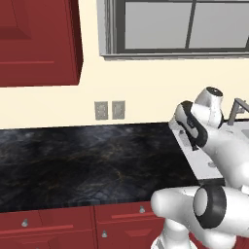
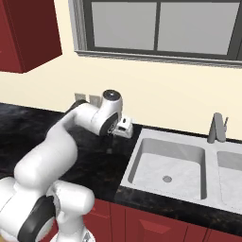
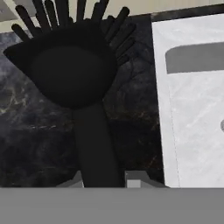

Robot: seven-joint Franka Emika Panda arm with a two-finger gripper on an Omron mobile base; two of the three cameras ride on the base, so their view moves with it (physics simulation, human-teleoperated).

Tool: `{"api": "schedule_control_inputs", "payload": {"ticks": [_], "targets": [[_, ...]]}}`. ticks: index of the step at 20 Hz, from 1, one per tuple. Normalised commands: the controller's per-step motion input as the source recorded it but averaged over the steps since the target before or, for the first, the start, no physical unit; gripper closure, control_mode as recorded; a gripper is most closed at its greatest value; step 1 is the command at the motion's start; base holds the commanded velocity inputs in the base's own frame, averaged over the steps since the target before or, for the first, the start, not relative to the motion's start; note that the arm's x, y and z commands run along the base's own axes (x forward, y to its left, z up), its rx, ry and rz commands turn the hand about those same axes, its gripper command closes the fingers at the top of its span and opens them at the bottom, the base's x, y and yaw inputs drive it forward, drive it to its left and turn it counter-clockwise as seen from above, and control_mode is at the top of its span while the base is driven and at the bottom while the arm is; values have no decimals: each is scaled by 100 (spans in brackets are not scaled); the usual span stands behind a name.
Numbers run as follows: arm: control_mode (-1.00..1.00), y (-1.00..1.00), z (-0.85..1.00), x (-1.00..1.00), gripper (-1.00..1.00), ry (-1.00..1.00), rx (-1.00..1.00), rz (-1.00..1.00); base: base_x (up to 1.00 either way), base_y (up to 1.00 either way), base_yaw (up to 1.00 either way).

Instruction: Grab the spray bottle from the cabinet, then place it next to the cutting board for sanitizing. Then grab the dish brush from the countertop next to the sink and place it next to the cutting board.

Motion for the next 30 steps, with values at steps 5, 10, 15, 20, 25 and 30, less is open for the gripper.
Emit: {"api": "schedule_control_inputs", "payload": {"ticks": [5,10,15,20,25,30], "targets": [[-100,13,70,-54,100,-49,12,22,0,0,0],[-100,6,66,-53,100,-53,6,17,0,0,0],[100,5,24,-32,100,-15,2,6,-59,1,11],[100,0,0,0,100,0,0,0,-98,12,24],[100,0,0,0,100,0,0,0,-52,85,55],[100,0,0,0,100,0,0,0,0,55,85]]}}
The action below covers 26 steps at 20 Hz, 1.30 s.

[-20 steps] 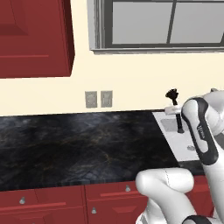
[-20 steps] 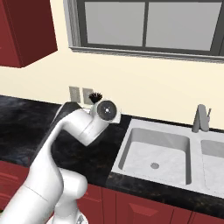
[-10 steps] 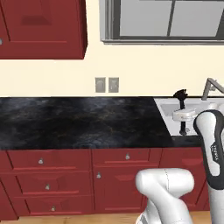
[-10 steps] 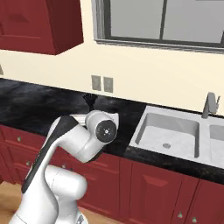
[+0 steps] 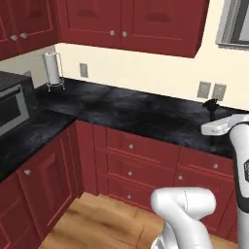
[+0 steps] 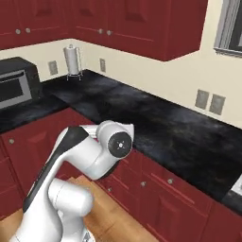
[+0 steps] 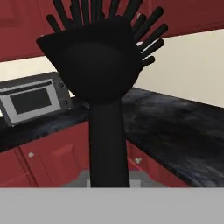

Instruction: Grab the spray bottle from the cabinet, then place it next to the cutting board for sanitizing. Then grab the dish brush from the countertop next to the sink and place it next to the cutting board.

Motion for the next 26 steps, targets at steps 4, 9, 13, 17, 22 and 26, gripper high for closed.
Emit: {"api": "schedule_control_inputs", "payload": {"ticks": [4,9,13,17,22,26], "targets": [[100,0,0,0,100,0,0,0,0,37,92],[100,0,0,0,100,0,0,0,0,31,87],[100,0,0,0,100,0,0,0,0,72,71],[100,0,0,0,100,0,0,0,21,100,20],[100,0,0,0,100,0,0,0,12,100,15],[100,0,0,0,100,0,0,0,1,100,20]]}}
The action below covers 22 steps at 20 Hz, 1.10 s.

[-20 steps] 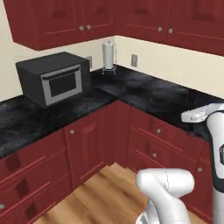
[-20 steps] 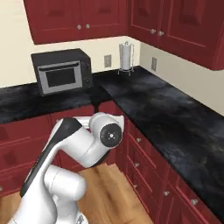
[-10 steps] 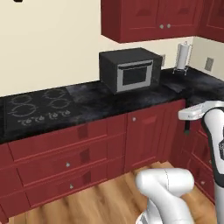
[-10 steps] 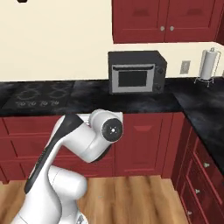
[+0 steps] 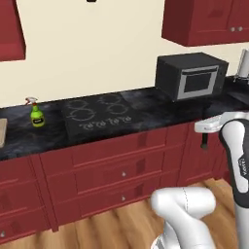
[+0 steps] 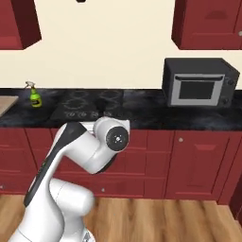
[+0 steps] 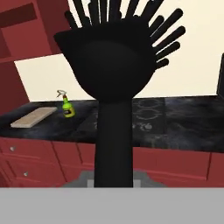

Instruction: Grab the spray bottle from the cabinet, then place it next to the cutting board for sanitizing. Then grab the dish brush from the countertop next to the sink and place it next to the cutting board.

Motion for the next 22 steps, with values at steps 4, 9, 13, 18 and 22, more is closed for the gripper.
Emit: {"api": "schedule_control_inputs", "payload": {"ticks": [4,9,13,18,22], "targets": [[100,0,0,0,100,0,0,0,0,100,38],[100,0,0,0,100,0,0,0,37,100,32],[100,0,0,0,100,0,0,0,100,100,7],[100,0,0,0,100,0,0,0,96,100,10],[100,0,0,0,100,0,0,0,56,63,14]]}}
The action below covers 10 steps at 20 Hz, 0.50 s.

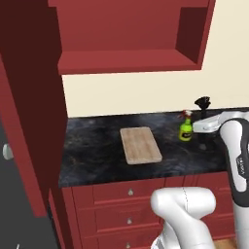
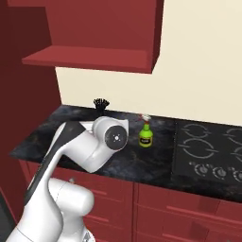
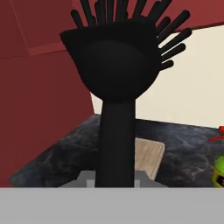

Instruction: Grab the spray bottle from the cabinet, then place it next to the cutting board for sanitizing. Then grab the dish brush from the countertop next to the sink and place it next to the cutting board.

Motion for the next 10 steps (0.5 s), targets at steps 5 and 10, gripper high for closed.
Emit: {"api": "schedule_control_inputs", "payload": {"ticks": [5,10], "targets": [[100,0,0,0,100,0,0,0,15,-11,6],[100,0,0,0,100,0,0,0,82,8,-3]]}}
